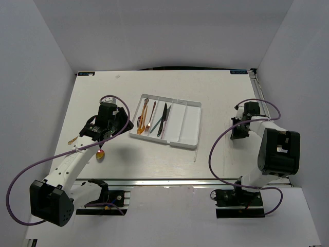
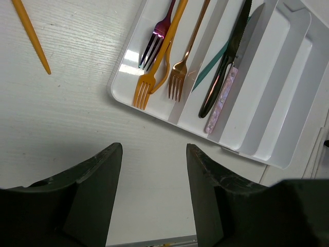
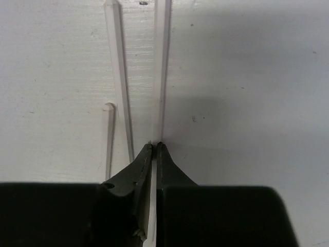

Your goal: Sort the eating utensils into containers

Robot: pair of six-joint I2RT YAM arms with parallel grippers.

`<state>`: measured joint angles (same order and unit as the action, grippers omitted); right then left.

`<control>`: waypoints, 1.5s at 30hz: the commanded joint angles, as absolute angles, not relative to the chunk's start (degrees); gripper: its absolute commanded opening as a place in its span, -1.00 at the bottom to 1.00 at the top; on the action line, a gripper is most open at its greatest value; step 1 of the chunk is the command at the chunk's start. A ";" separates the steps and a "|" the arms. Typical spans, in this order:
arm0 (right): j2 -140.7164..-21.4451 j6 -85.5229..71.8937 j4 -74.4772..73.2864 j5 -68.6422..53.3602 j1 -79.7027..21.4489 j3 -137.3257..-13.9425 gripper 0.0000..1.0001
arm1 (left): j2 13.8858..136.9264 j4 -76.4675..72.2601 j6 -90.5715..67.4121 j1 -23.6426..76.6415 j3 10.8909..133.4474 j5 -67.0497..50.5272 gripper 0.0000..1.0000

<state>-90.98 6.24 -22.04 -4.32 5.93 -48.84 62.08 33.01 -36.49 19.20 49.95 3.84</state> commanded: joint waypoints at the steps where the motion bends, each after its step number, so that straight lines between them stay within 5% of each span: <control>1: -95.62 6.33 -20.04 -1.49 8.43 -47.81 -0.94 | 60.73 33.57 -36.91 18.81 50.27 4.04 0.28; 13: -89.12 5.10 -17.49 -16.84 10.11 -56.42 -1.00 | 60.38 29.97 -35.16 18.81 50.98 0.79 0.28; 22: -89.12 -11.73 -8.80 -31.28 -9.99 -61.16 -1.00 | 61.26 29.71 -35.33 18.72 52.47 0.09 0.28; 30: -102.12 -36.90 6.42 -32.61 -16.96 -68.02 -1.00 | 58.89 31.55 -37.35 18.72 52.47 -1.94 0.28; 45: -109.87 -44.47 7.74 -25.93 -22.15 -71.64 -0.95 | 55.20 35.77 -41.04 18.72 52.91 -1.23 0.29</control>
<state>-111.37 -42.02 5.30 -27.92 -21.87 -71.05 56.66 34.72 -40.21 18.96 50.63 -0.91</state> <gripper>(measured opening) 0.027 0.643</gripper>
